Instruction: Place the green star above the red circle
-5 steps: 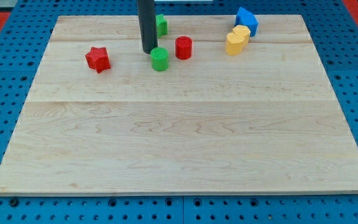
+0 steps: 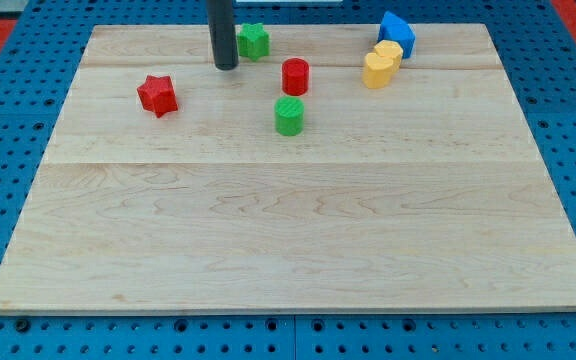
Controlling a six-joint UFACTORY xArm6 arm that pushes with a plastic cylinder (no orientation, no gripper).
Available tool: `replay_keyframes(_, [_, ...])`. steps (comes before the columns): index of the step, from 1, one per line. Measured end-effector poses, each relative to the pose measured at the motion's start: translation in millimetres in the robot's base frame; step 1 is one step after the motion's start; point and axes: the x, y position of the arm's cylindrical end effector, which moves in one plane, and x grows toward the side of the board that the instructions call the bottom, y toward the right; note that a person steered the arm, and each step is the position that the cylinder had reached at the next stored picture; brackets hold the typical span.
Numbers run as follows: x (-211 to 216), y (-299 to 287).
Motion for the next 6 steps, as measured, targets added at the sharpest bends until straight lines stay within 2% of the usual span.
replay_keyframes(1, [-34.8, -25.9])
replay_keyframes(2, [-45.7, 4.2])
replay_keyframes(3, [-37.7, 49.7])
replay_keyframes(5, [-30.2, 95.0])
replay_keyframes(6, [-58.3, 53.3])
